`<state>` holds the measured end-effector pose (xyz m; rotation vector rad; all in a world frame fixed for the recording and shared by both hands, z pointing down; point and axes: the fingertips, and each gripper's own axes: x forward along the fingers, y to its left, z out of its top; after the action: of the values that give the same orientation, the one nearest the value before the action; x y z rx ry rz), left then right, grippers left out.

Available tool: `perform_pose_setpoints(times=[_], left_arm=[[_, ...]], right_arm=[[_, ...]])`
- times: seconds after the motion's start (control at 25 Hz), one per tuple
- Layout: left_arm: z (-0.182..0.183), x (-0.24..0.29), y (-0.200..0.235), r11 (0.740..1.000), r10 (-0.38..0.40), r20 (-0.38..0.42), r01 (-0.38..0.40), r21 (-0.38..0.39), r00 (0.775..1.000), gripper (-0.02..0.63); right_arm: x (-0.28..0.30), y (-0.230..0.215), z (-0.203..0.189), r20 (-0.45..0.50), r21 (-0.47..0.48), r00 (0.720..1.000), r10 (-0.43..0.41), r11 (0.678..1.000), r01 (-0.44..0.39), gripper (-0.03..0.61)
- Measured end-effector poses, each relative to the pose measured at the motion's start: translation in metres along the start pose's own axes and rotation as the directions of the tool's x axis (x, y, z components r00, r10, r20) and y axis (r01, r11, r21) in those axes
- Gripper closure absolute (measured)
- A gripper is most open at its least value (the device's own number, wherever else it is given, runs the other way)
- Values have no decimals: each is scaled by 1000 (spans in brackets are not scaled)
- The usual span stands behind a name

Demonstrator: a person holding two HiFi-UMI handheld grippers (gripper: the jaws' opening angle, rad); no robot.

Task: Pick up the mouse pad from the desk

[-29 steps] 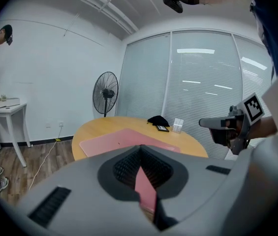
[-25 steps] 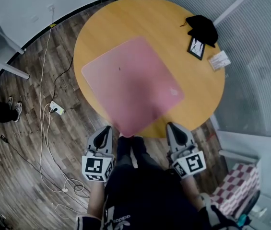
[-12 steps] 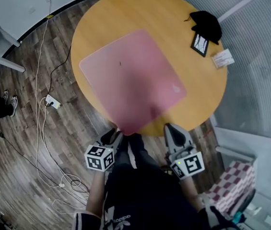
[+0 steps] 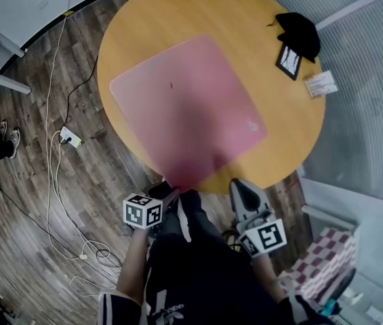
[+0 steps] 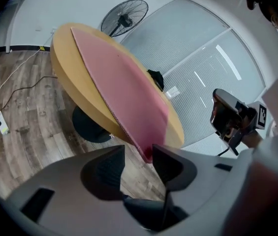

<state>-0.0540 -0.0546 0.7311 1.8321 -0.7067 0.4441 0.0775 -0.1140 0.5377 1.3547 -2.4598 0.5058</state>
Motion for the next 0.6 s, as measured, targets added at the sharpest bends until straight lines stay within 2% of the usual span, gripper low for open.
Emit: perform_pose_setpoints(times=[0.16,0.32,0.48,0.6], left_arm=[[-4,8,-6,998,-70,-47,70,3,996,457],[-3,13,-11,994,-108,-85,110,24,991,459],[-3,12,-14,992,-97,-126,107,71,987,463],[-3,13,-17,991,-102,-142,113,73,985,502]], right_arm=[[2,0,-4,-19,12,1000,-6,1000,6,577],[4,0,-5,-22,6,1000,-9,1000,9,577],[5,1,-3,-19,4,1000,-15,1000,15,577],[5,2,-2,-18,2,1000,-15,1000,15,577]])
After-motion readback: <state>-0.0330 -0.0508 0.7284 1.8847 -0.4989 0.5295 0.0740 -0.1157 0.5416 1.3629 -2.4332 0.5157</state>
